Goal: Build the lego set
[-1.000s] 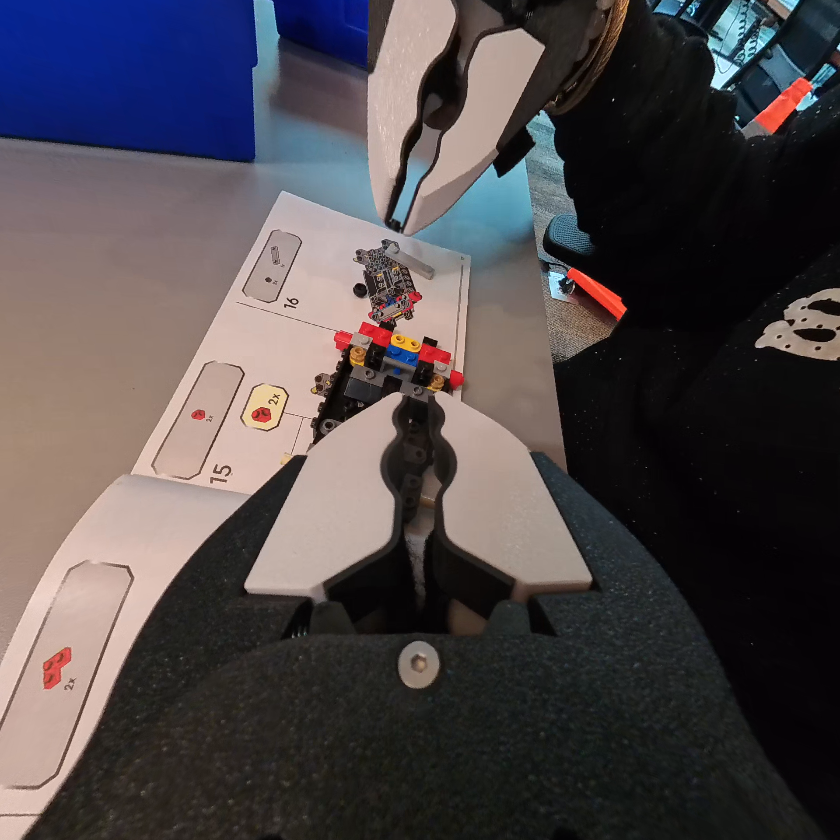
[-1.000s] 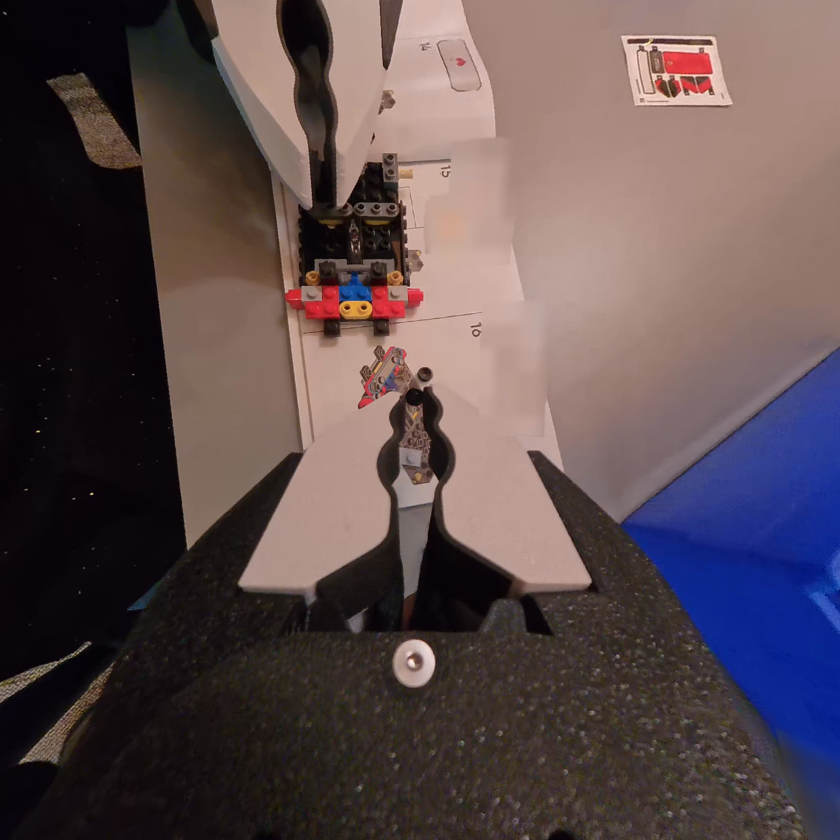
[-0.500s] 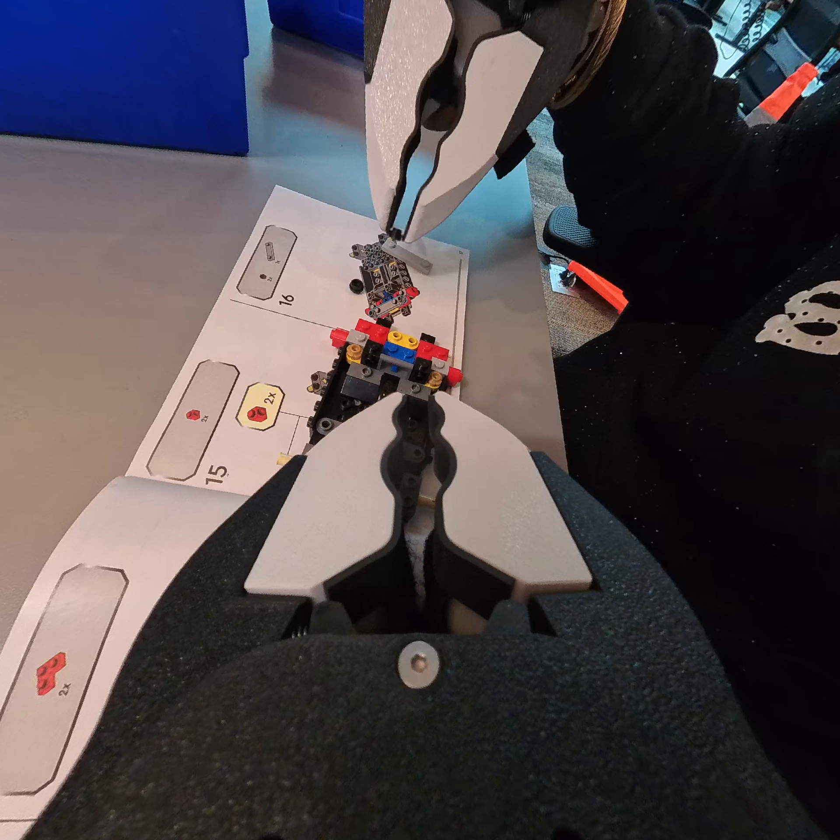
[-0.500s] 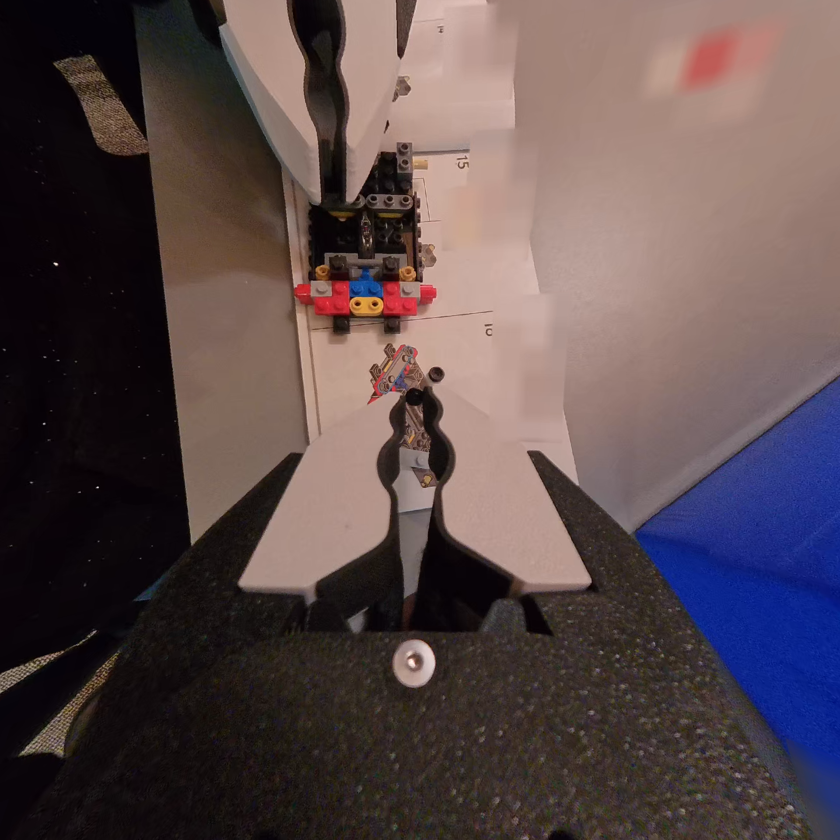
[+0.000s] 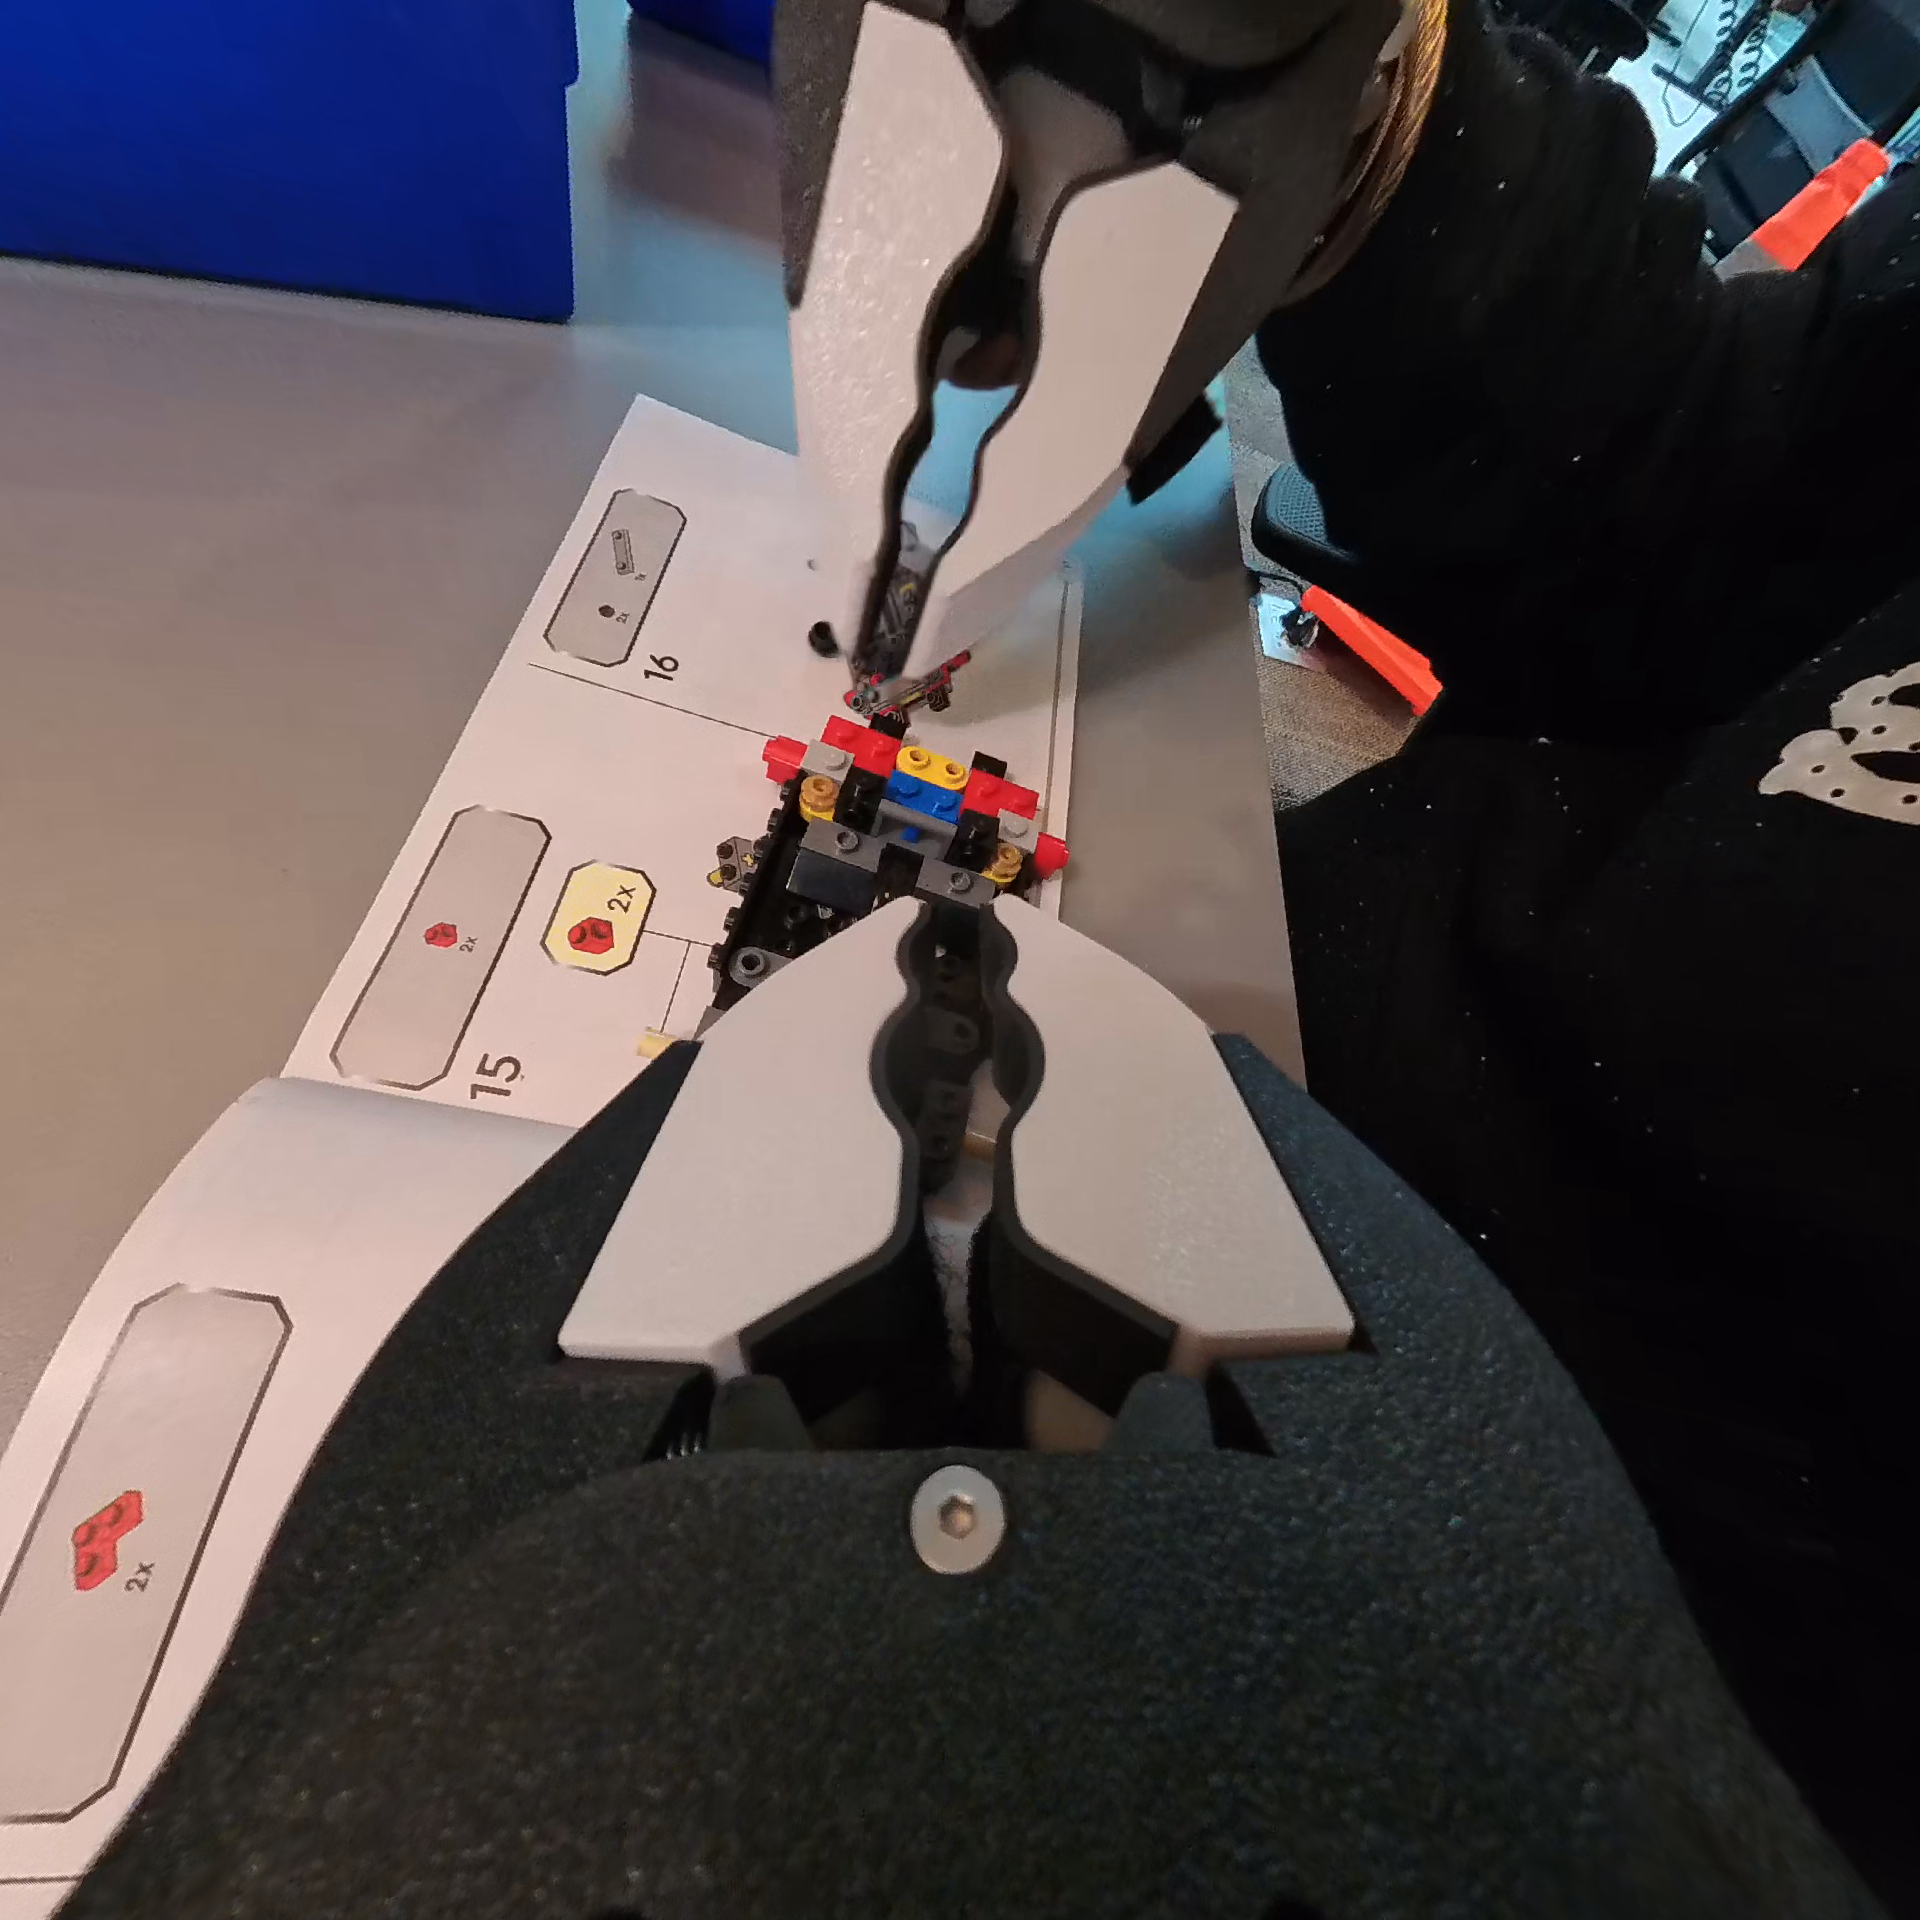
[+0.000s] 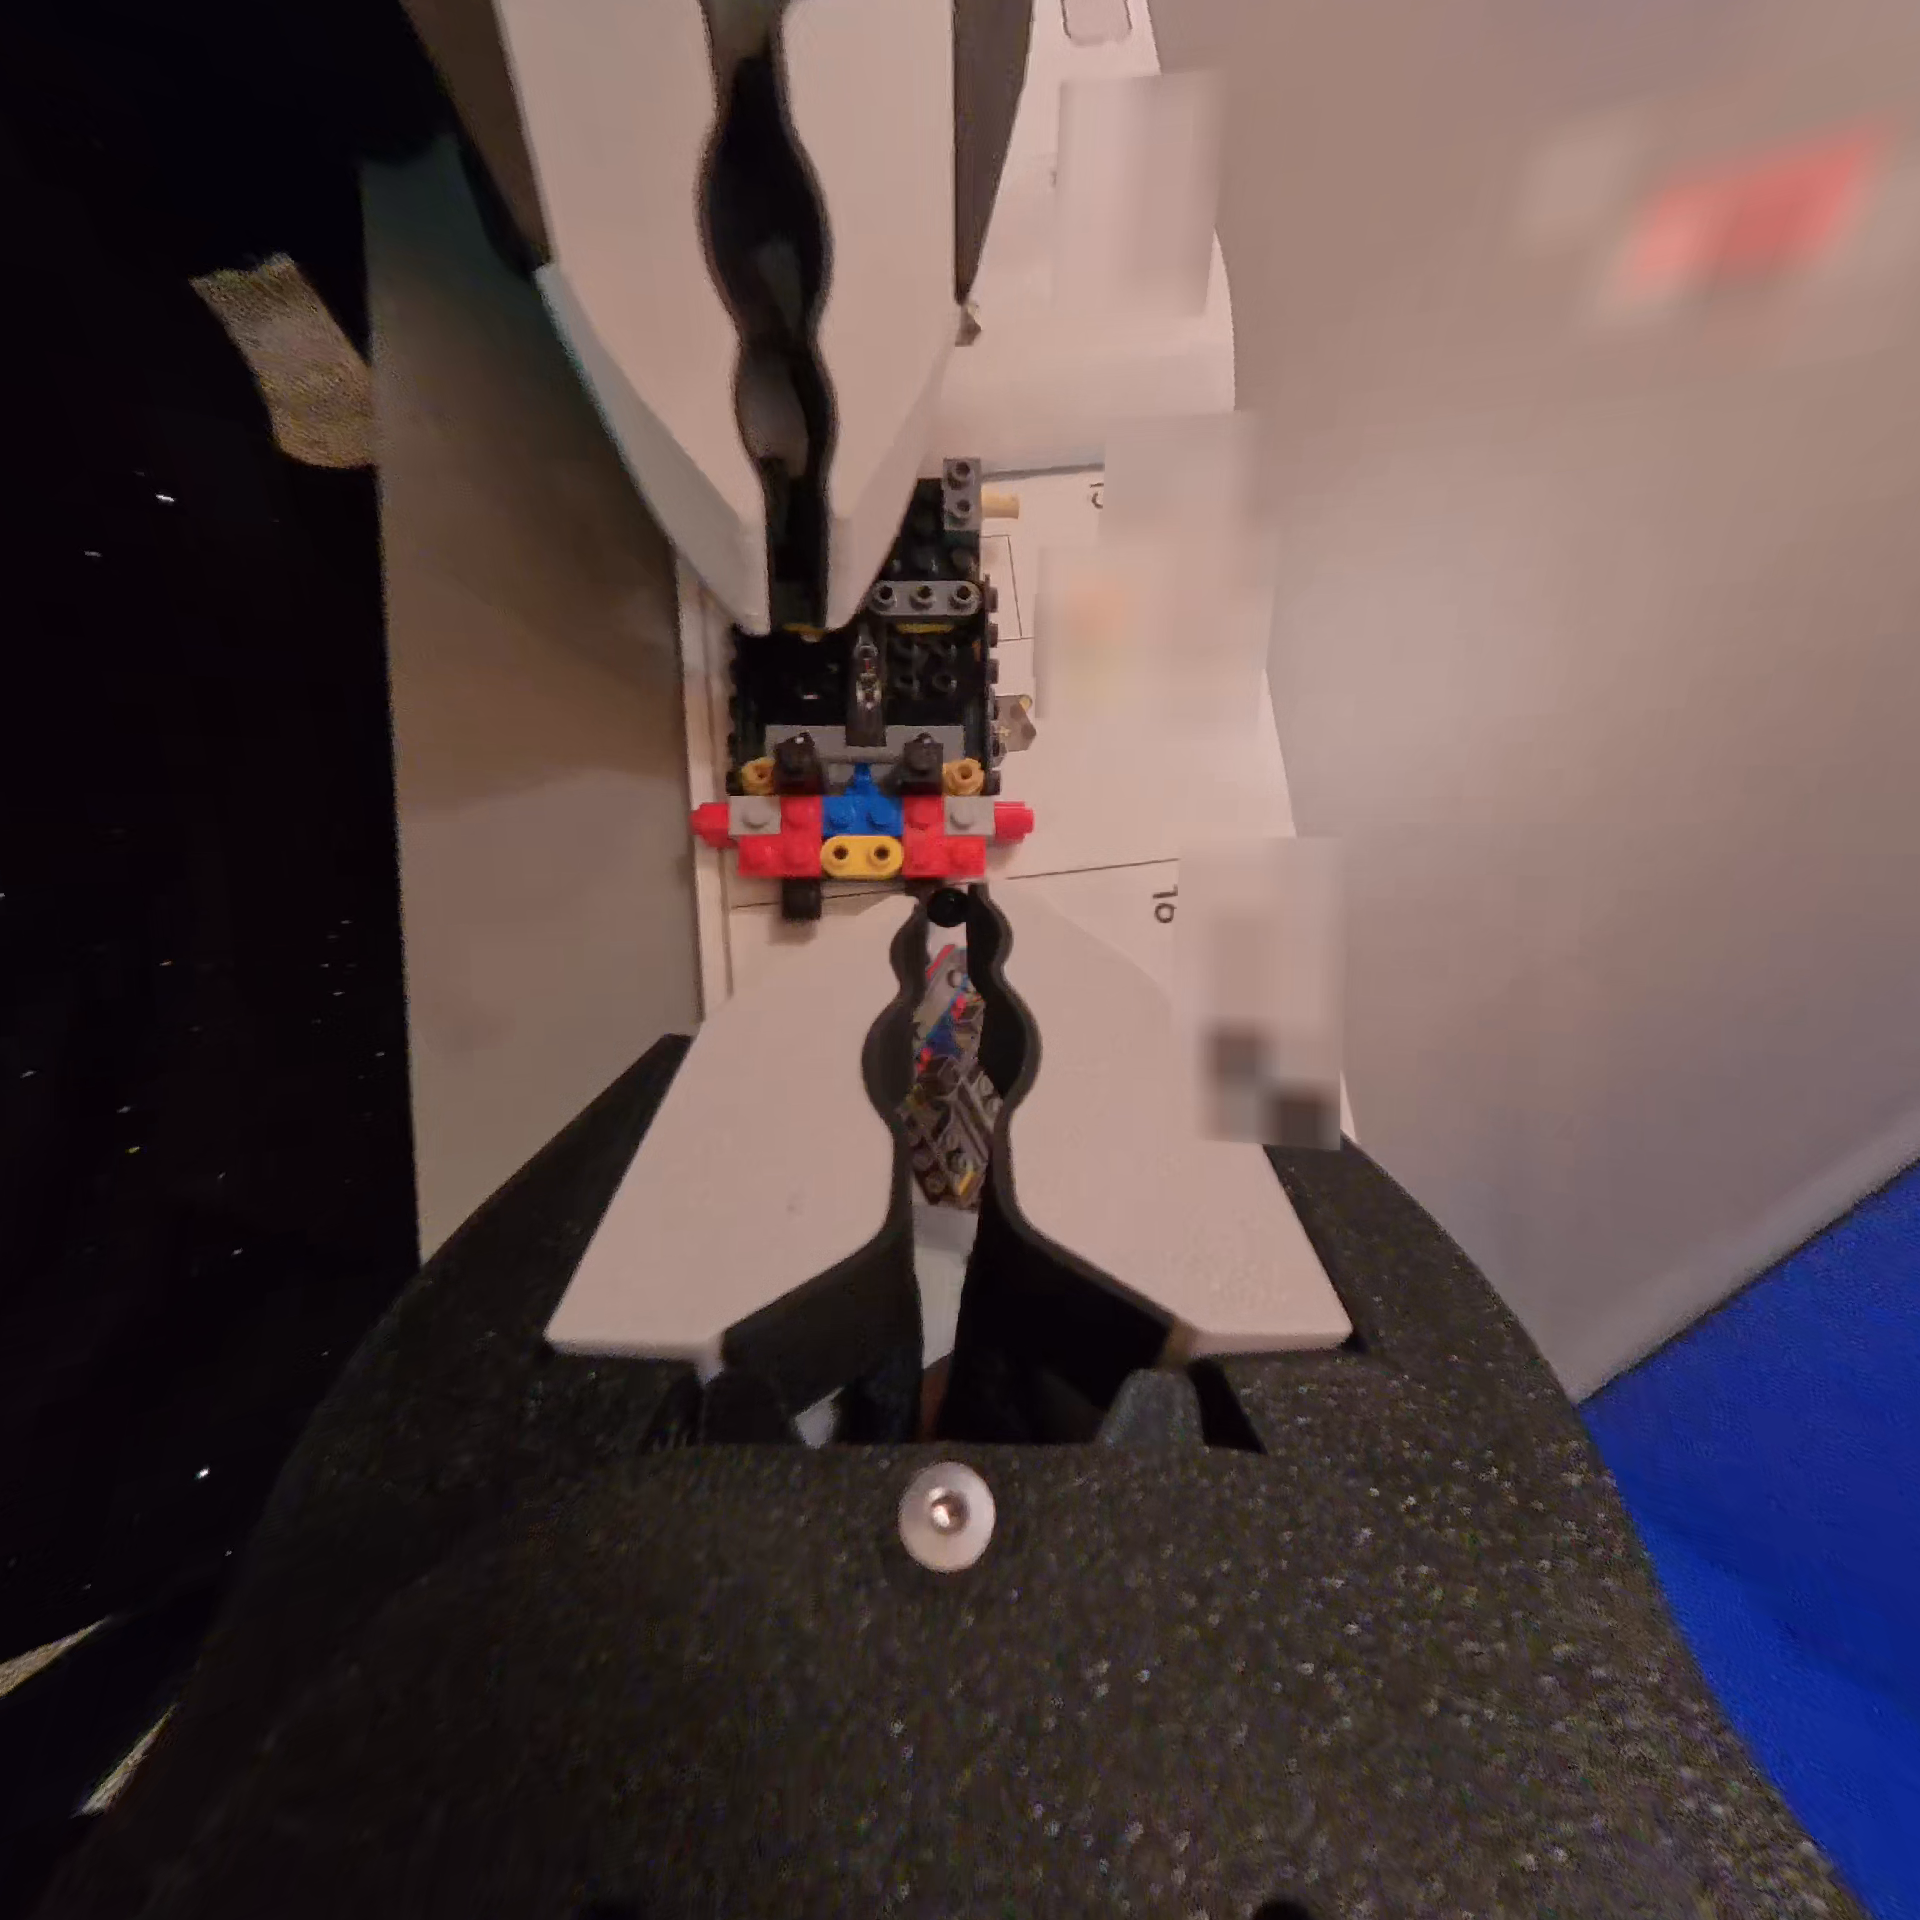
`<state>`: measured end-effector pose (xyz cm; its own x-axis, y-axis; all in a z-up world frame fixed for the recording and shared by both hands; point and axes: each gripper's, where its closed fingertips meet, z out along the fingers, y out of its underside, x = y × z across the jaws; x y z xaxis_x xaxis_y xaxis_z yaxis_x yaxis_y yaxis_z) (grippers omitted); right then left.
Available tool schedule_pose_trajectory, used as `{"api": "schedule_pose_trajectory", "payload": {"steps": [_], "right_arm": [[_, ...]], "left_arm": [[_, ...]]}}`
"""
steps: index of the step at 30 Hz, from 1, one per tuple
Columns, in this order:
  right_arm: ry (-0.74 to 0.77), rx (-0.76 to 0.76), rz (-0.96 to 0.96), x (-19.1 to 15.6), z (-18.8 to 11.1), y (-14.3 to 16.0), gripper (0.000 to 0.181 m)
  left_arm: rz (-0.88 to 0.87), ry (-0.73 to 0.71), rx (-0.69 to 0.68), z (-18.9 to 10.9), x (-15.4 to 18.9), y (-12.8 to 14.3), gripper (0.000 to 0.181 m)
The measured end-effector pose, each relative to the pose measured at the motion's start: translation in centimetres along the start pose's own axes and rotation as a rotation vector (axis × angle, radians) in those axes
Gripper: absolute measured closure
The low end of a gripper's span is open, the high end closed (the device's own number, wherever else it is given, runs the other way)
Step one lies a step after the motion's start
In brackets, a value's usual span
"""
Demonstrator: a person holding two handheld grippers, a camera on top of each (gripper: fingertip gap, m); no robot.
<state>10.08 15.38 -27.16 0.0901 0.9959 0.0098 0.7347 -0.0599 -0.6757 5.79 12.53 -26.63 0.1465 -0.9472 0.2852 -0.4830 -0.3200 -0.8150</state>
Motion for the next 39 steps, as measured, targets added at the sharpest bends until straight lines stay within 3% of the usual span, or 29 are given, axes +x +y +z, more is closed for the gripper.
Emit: {"api": "schedule_pose_trajectory", "payload": {"steps": [1, 15, 39], "right_arm": [[0.003, -0.017, 0.004, 0.2, 0.3, 0.0, 0.174], [-0.120, -0.220, -0.064, 0.1, 1.1, 0.0, 0.174], [-0.147, -0.381, -0.116, 0.0, 1.3, 0.1, 0.174]], "left_arm": [[0.001, 0.000, 0.002, 0.0, 0.0, 0.0, 0.174], [0.003, -0.011, -0.019, 0.2, -0.1, 0.2, 0.174], [0.002, -0.035, -0.077, 0.6, -0.3, 1.0, 0.177]]}}
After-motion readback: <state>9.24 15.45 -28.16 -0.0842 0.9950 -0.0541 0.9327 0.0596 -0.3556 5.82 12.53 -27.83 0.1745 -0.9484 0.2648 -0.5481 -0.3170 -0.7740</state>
